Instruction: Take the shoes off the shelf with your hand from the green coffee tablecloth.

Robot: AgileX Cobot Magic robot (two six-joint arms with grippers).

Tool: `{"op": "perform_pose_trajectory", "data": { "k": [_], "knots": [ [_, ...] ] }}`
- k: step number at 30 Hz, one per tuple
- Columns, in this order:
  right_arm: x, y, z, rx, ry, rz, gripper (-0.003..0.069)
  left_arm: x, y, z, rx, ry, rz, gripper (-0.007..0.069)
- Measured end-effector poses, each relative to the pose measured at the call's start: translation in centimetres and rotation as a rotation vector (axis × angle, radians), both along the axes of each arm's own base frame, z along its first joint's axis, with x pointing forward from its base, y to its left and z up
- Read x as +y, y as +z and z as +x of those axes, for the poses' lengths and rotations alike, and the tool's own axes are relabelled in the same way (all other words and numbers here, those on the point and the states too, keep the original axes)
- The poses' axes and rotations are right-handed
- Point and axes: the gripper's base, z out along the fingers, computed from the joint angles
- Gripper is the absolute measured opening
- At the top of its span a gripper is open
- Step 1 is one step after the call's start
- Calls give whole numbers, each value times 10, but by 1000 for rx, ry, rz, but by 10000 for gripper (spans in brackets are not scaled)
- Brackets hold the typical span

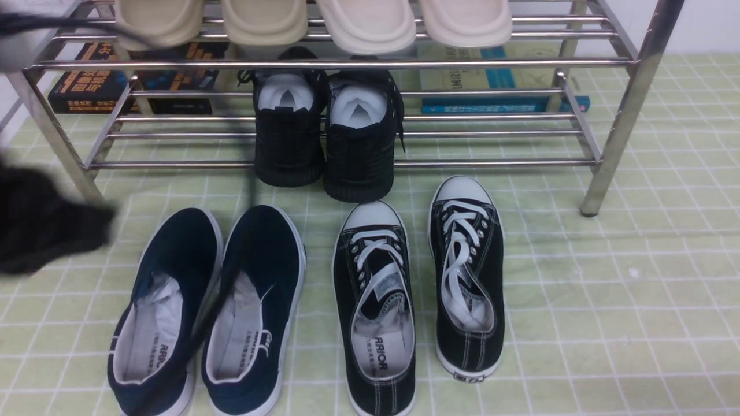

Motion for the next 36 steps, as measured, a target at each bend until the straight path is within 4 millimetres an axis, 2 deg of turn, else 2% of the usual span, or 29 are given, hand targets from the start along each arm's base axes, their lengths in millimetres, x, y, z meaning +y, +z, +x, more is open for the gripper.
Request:
{"op": "perform_pose_trajectory", "data": {
  "k": [1, 3, 6, 7, 9, 10, 11, 14, 19, 28, 36],
  "knots": [
    [0, 0, 0, 0, 0, 0, 237, 0, -3, -2, -7, -1, -6, 1],
    [0, 0, 0, 0, 0, 0, 237, 10, -13, -30, -137, -1, -86, 1],
    [0, 0, 0, 0, 0, 0, 237, 19, -36, -56, -326, 7, -200, 1],
    [0, 0, 0, 0, 0, 0, 237, 20, -37, -57, -337, 7, -208, 1],
    [0, 0, 0, 0, 0, 0, 237, 24, -59, -69, -480, 4, -271, 1],
    [0, 0, 0, 0, 0, 0, 237, 25, -60, -70, -490, 3, -274, 1],
    [0, 0, 0, 0, 0, 0, 237, 27, -70, -75, -563, 2, -306, 1],
    [0, 0, 0, 0, 0, 0, 237, 28, -97, -79, -616, 1, -328, 1],
    [0, 0, 0, 0, 0, 0, 237, 28, -131, -77, -573, 3, -311, 4],
    [0, 0, 0, 0, 0, -1, 237, 25, -174, -70, -460, 8, -265, 15],
    [0, 0, 0, 0, 0, -1, 237, 27, -201, -66, -456, 68, -238, 19]
  ]
}}
